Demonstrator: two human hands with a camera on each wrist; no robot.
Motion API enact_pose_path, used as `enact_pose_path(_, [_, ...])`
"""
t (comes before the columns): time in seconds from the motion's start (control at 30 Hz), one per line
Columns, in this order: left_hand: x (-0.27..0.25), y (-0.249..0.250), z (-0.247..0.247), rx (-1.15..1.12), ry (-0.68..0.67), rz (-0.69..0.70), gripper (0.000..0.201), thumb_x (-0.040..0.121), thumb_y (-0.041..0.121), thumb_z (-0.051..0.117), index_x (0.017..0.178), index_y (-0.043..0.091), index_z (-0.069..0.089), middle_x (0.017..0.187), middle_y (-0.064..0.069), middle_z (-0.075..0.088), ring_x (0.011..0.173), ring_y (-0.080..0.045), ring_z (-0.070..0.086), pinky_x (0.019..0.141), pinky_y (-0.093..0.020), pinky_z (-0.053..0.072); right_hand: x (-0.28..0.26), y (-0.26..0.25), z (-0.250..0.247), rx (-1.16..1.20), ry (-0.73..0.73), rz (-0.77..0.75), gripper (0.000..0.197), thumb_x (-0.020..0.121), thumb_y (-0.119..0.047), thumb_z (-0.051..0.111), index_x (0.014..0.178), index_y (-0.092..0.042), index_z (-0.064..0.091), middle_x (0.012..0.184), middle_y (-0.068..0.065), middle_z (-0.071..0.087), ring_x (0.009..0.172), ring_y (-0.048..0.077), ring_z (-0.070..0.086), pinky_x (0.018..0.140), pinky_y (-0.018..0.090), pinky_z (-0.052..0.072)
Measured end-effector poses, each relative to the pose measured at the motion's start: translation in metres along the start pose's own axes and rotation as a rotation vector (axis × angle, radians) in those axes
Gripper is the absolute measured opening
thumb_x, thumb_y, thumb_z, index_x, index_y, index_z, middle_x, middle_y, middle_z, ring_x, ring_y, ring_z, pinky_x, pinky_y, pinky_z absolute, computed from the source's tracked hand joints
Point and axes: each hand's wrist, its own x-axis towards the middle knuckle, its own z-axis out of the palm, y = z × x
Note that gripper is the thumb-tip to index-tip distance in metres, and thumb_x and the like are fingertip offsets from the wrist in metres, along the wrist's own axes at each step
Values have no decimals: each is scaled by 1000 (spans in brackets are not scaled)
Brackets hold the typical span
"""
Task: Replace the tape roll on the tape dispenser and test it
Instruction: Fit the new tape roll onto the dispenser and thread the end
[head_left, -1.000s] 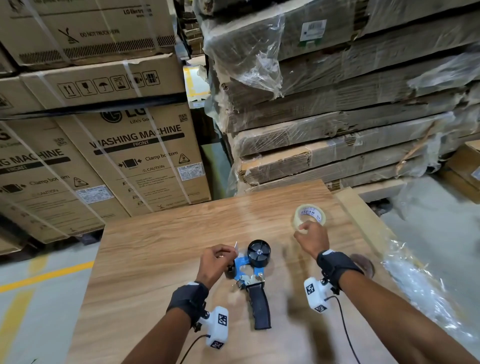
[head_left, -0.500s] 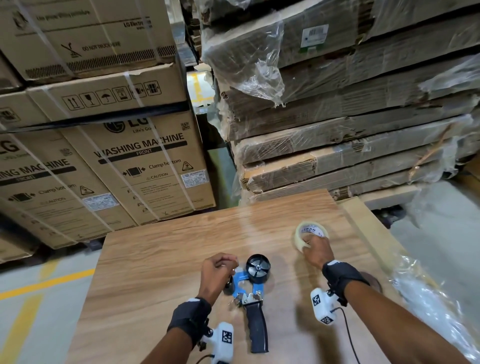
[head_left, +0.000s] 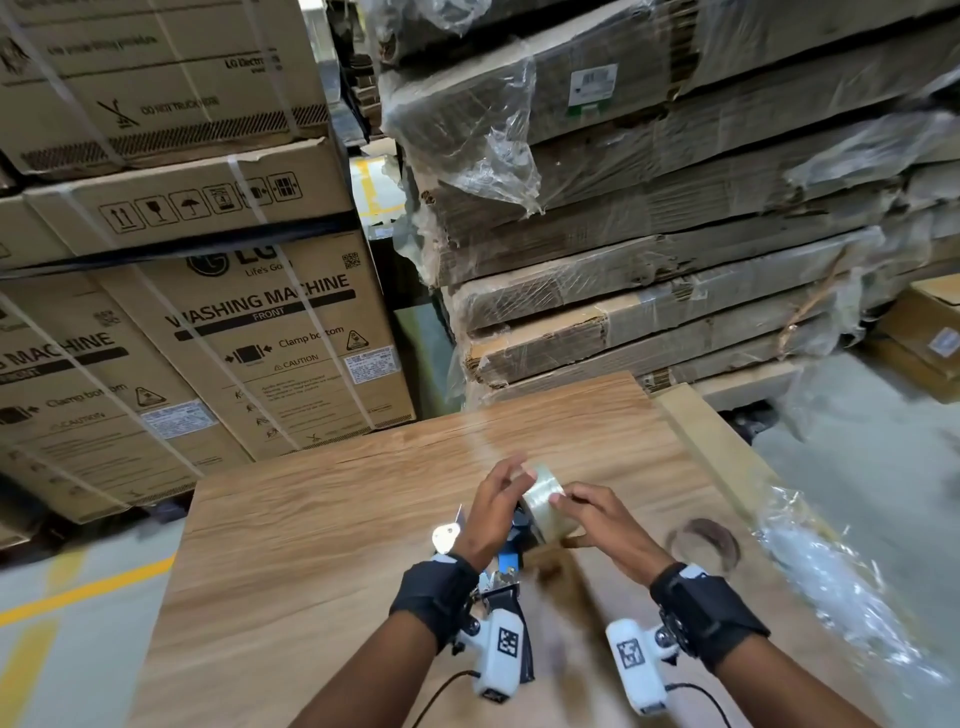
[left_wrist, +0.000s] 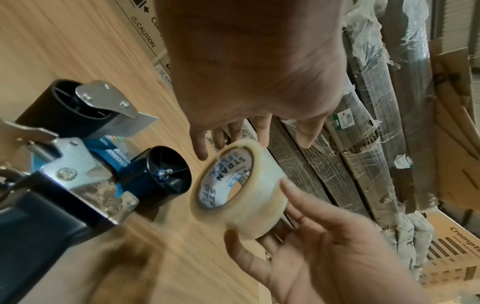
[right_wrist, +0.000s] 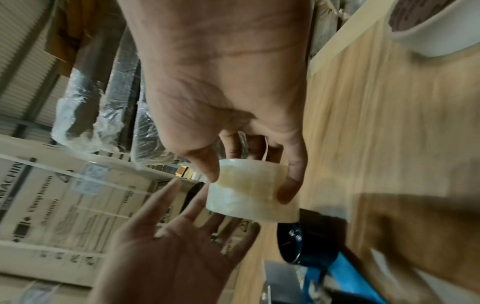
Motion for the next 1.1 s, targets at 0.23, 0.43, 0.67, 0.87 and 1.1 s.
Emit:
enact_pose_path(0.23, [-22, 1, -15, -202, 58, -24, 25, 99, 23, 57, 119, 11, 66, 103, -6, 71, 89, -18, 67, 80, -35, 52, -25, -8, 25, 36, -67, -108, 20, 103, -24, 62, 111, -9, 72, 116, 28, 65, 97, 22, 68, 83, 42, 63])
enact_pose_path(0.43, [-31, -1, -35, -236, 88, -111, 31, 94, 39, 59, 100, 11, 72, 98, -10, 70, 93, -27, 65, 83, -49, 56, -35, -14, 48, -15, -61, -138, 18, 101, -23, 64, 104, -7, 71, 97, 13, 63, 90, 20, 65, 74, 36, 63])
enact_pose_path(0.67, [-47, 6, -43, -197, 123, 24, 33, 100, 35, 54, 93, 6, 67, 90, -3, 69, 88, -25, 64, 81, -45, 52, -41, -24, 70, -41, 18, -169, 24, 97, -30, 69, 95, -6, 72, 84, 8, 46, 81, 19, 52, 69, 39, 64])
enact_pose_path(0.87, [-62, 0, -44, -139, 27, 165, 26, 99, 25, 60, 124, 19, 66, 95, 11, 71, 81, -11, 67, 68, -40, 59, -48, -35, 81, 3, 146, -172, 25, 91, -37, 75, 96, -14, 81, 87, 11, 66, 82, 14, 61, 58, 32, 60])
enact_pose_path(1.1, [-68, -4, -56, -156, -62, 171, 57, 76, 32, 73, 131, 21, 62, 107, -4, 71, 88, -29, 68, 81, -60, 56, -53, -40, 82, 89, 290, -141, 48, 88, -29, 79, 134, -26, 67, 87, 27, 72, 74, 13, 61, 49, 23, 51])
